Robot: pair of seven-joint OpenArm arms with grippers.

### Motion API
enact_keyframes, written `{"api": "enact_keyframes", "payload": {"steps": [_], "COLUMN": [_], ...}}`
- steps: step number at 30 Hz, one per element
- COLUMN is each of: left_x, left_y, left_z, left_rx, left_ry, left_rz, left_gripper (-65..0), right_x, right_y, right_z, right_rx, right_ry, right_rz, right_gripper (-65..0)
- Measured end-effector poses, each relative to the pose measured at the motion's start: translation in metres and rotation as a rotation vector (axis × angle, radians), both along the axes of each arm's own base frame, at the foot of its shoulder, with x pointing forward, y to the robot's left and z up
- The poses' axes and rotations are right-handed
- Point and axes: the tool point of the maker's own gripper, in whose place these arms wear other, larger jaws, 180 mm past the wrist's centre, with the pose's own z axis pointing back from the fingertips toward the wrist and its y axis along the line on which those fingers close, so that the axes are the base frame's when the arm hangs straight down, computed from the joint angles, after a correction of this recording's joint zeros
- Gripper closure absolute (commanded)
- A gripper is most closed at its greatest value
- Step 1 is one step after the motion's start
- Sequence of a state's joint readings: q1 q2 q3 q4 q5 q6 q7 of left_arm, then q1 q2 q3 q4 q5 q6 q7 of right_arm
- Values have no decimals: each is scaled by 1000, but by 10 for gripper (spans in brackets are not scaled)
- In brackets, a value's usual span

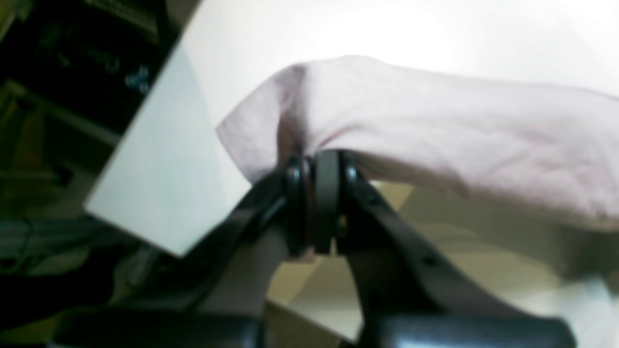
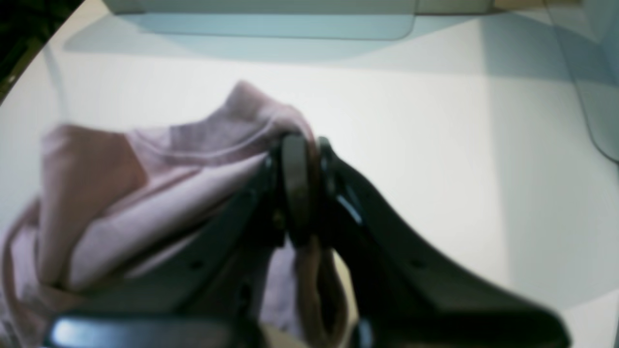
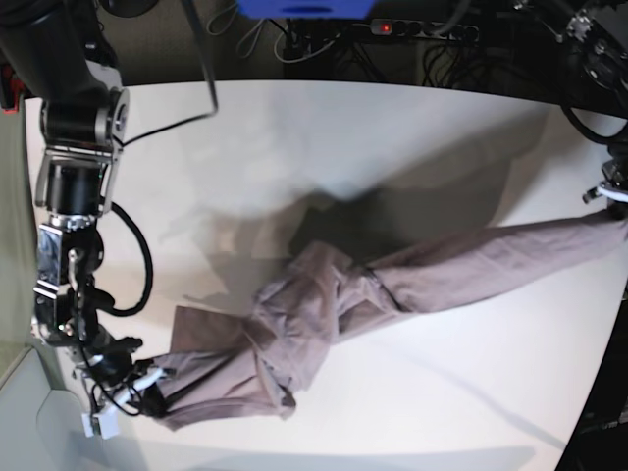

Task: Layout the t-shirt on the table in an organized manner, then fold the t-shirt properly
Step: 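Pull both grippers apart, stretching the shirt lengthwise across the table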

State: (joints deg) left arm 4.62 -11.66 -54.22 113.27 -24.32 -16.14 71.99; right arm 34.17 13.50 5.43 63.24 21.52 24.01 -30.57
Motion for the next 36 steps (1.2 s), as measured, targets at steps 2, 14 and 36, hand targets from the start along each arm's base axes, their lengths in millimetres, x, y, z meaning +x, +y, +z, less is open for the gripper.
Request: {"api": "enact_keyframes", "payload": {"steps": [2, 14, 36], "left_x": [6, -13, 12], "left_y": [2, -17, -42], "left_z": [3, 19, -61], "left_rx": [-8, -209, -610], "left_ry": [-1, -148, -64], "left_rz": [6, -67, -77], "left_gripper": [-4, -4, -11], "right_x": [2, -42, 12], "right_y": [1, -59, 13], "right_z": [-3, 51, 5], "right_rx": [4, -29, 3], "right_ry": [14, -116, 48], "right_rz": [-1, -139, 26], "right_gripper": [0, 0, 0]}}
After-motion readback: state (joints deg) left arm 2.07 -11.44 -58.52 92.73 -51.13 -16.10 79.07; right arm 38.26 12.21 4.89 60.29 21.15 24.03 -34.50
